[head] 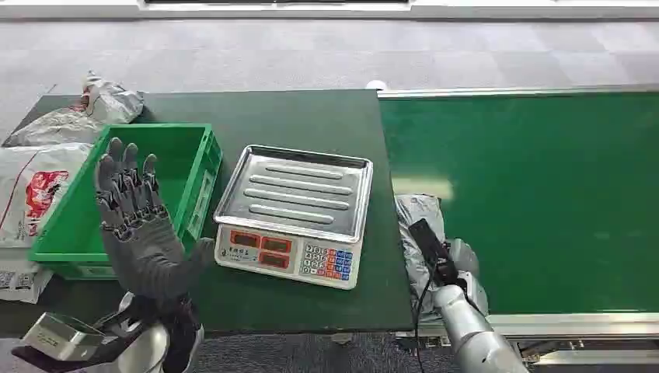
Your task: Moved the parcel from conveyor to table for the left to box.
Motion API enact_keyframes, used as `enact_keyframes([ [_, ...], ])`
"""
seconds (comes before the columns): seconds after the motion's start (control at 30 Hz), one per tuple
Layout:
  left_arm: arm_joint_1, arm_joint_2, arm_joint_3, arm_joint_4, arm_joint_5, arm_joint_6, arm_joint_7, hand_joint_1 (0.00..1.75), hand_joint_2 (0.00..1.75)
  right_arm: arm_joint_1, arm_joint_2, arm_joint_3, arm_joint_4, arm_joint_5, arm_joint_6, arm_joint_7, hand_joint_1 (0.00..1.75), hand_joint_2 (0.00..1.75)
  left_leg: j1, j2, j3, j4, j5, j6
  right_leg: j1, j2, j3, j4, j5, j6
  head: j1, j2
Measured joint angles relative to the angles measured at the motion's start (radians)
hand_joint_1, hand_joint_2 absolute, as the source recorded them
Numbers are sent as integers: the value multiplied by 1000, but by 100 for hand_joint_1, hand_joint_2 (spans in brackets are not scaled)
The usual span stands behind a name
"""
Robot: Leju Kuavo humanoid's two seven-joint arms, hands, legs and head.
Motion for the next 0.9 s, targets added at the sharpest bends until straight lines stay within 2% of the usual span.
enact_keyframes([
  [0.13,12,1,8,-2,-2,0,-11,0,175,22,15,18,-53,-94,103,-230,175,175,0,1,0,0,0,0,0,2,-1,0,0,0,0,0],
  [0.2,19,2,16,-5,-2,0,-15,0,175,64,37,58,-173,-151,121,-276,175,175,1,1,0,0,0,0,0,1,-2,0,0,0,0,0],
  [0.37,18,4,21,-4,-2,0,-16,0,175,199,61,219,-570,-278,119,-214,175,175,1,1,-1,0,0,-1,1,1,-3,0,-1,-1,0,0],
  [0.5,9,4,21,0,-2,0,-16,0,175,267,61,313,-777,-314,96,-203,175,175,0,1,-2,-1,-1,-1,0,1,-3,0,-1,-1,0,0],
  [0.63,3,4,21,2,-2,0,-16,0,175,302,61,360,-879,-326,91,-202,175,175,0,0,-2,0,-1,-1,-1,1,-3,0,-1,-1,0,0],
  [0.9,-7,4,21,9,-4,0,-15,0,175,340,60,398,-966,-335,24,-194,175,175,-1,0,-2,0,-1,-1,-1,1,-3,0,-1,0,0,0],
])
